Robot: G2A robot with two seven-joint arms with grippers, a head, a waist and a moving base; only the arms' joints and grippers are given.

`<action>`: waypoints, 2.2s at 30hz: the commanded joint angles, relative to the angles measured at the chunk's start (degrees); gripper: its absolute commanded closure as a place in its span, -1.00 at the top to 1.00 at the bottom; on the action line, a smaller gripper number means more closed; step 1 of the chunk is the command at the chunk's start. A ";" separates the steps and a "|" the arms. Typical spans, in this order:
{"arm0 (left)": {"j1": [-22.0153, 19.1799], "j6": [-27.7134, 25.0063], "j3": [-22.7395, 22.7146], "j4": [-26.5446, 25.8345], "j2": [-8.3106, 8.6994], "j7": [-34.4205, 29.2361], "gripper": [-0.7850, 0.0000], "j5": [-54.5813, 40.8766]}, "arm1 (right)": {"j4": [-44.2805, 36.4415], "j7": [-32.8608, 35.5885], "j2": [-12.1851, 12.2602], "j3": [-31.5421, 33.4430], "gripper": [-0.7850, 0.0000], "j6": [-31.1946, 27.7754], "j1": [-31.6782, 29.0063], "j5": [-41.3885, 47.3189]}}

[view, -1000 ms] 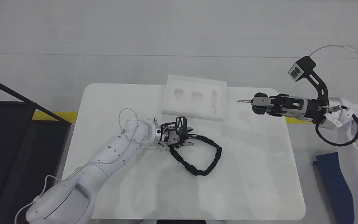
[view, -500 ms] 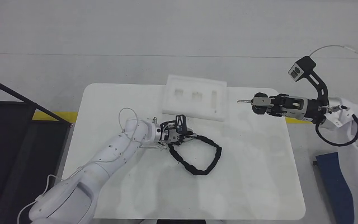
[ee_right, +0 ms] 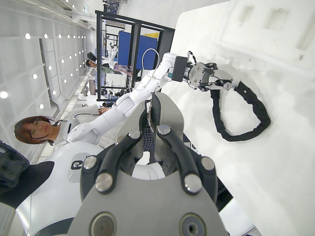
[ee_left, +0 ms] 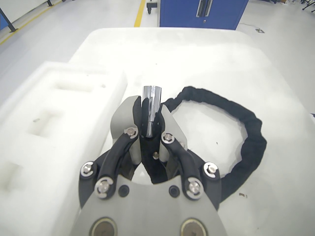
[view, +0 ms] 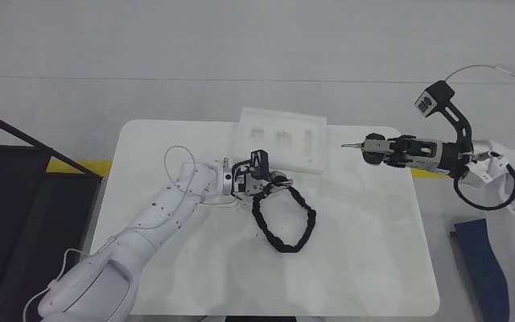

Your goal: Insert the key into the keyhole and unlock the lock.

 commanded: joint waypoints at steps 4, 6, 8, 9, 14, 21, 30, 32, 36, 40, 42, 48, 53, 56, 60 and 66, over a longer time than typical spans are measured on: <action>0.85 -4.40 -2.74 -5.20 0.93 0.48 -1.00 -3.80 | 0.00 0.00 0.00 0.00 -1.00 0.00 0.00 0.00; 1.29 -4.90 -3.06 -7.64 1.28 0.22 -1.00 -4.74 | 0.00 0.00 0.00 0.00 -1.00 0.00 0.00 0.00; 1.81 -4.90 -2.93 -9.81 1.66 0.64 -1.00 -6.88 | 0.00 0.00 0.00 0.00 -1.00 0.00 0.00 0.00; 1.73 -4.90 -2.59 -11.19 1.88 0.62 -1.00 -7.63 | 0.00 0.00 0.00 0.00 -1.00 0.00 0.00 0.00; 0.28 -4.90 -0.10 -16.37 3.17 1.70 -1.00 -13.82 | 0.00 0.00 0.00 0.00 -1.00 0.00 0.00 0.00; -3.03 -4.90 5.89 -21.37 5.36 5.23 -1.00 -22.87 | 0.00 0.00 0.00 0.00 -1.00 0.00 0.00 0.00; -8.35 -4.90 10.01 -22.77 8.52 8.40 -1.00 -27.49 | 0.00 0.00 0.00 0.00 -1.00 0.00 0.00 0.00; -9.36 -4.90 9.66 -22.09 9.11 8.51 -1.00 -27.35 | 0.00 0.00 0.00 0.00 -1.00 0.00 0.00 0.00; -10.49 -4.90 8.44 -21.26 9.55 9.00 -1.00 -27.63 | 0.00 0.00 0.00 0.00 -1.00 0.00 0.00 0.00; -11.62 -4.90 8.40 -21.33 9.51 8.19 -1.00 -26.70 | -1.28 -0.71 0.15 0.25 -1.00 1.42 0.33 0.54; -12.12 -4.90 8.47 -20.67 9.37 8.52 -1.00 -26.86 | -1.78 1.07 0.48 0.53 -1.00 3.67 1.96 0.42; -13.59 -4.56 8.66 -18.09 7.92 8.94 -1.00 -25.05 | -2.11 6.72 1.50 -0.66 -1.00 9.91 8.07 -1.81; -14.23 -3.28 10.02 -16.34 5.55 10.20 -1.00 -21.82 | -2.97 6.99 2.35 -2.09 -1.00 11.56 11.83 -3.43; -14.69 -2.29 10.87 -14.71 3.80 12.23 -1.00 -20.95 | -3.55 6.95 3.16 -3.23 -1.00 11.60 13.66 -3.44; -15.54 -0.67 12.14 -11.49 1.34 14.12 -1.00 -19.53 | -3.97 6.60 4.73 -4.19 -1.00 11.95 15.79 -4.14; -16.25 1.11 13.63 -7.02 -2.15 16.71 -1.00 -18.41 | -3.76 7.89 8.16 -7.23 -1.00 10.67 17.50 -3.60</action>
